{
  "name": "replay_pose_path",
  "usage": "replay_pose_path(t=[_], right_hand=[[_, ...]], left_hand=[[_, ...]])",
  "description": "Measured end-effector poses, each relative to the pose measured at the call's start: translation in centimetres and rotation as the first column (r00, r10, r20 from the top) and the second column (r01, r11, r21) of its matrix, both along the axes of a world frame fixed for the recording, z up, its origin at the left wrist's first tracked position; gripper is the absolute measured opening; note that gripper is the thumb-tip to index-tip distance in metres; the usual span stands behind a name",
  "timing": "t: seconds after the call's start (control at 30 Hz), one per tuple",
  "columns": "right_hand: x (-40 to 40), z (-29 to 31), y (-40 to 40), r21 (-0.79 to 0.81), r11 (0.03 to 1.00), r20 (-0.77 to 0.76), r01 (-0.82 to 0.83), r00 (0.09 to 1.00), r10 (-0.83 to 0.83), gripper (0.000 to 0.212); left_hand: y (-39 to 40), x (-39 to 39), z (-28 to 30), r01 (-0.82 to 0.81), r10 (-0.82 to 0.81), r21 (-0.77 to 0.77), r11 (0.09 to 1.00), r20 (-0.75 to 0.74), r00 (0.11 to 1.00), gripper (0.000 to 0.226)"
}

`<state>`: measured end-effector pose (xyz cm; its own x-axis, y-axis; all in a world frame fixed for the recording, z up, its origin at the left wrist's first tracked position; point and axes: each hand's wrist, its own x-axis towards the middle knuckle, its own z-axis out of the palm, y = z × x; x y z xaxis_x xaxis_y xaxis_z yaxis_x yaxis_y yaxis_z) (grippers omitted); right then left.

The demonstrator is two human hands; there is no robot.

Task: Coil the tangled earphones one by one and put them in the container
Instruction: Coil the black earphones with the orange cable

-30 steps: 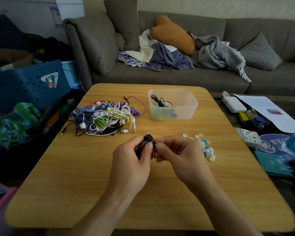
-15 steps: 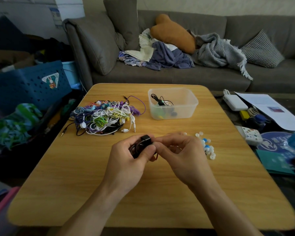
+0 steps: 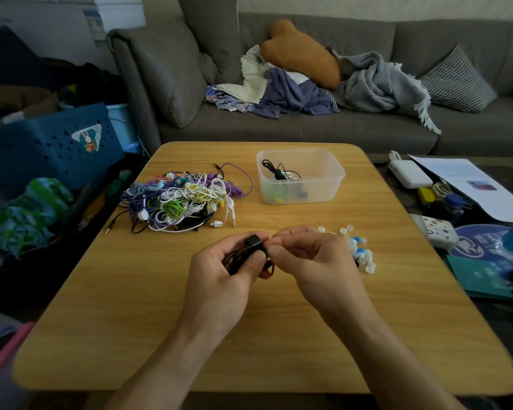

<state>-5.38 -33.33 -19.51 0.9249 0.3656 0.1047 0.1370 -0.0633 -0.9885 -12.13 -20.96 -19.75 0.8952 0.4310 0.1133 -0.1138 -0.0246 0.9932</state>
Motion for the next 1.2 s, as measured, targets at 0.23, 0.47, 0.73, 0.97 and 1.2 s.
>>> replay_pose_path(t=[0.23,0.47,0.73,0.97,1.2], right_hand=[[-0.5,-0.2,0.7,-0.098,0.991,0.068,0.091,0.994,-0.085,0.018],[-0.9,0.2,0.8,-0.088,0.995,0.092,0.056,0.995,-0.048,0.010],[-1.0,0.0,1.2,-0.209,0.977,0.347,0.032,0.937,0.044,0.013],[-0.6,0.0,1.8,-0.379,0.921,0.530,0.088,0.837,0.139,0.015],[0.0,0.2,1.0,-0.363,0.931,0.227,0.026,0.972,0.061,0.011]], left_hand=[[-0.1,0.0,0.1,-0.021,0.019,-0.074,0.997,-0.025,1.000,0.024],[-0.4,0.1,0.1,-0.098,0.064,-0.375,0.922,-0.102,0.993,0.021],[-0.1,0.2,0.0,-0.126,0.050,-0.470,0.873,-0.170,0.984,0.016],[0.2,-0.2,-0.2,-0.204,0.163,-0.218,0.955,-0.190,0.968,0.015],[0.3,-0.5,-0.6,-0.124,0.178,0.370,0.921,-0.114,0.977,0.021]])
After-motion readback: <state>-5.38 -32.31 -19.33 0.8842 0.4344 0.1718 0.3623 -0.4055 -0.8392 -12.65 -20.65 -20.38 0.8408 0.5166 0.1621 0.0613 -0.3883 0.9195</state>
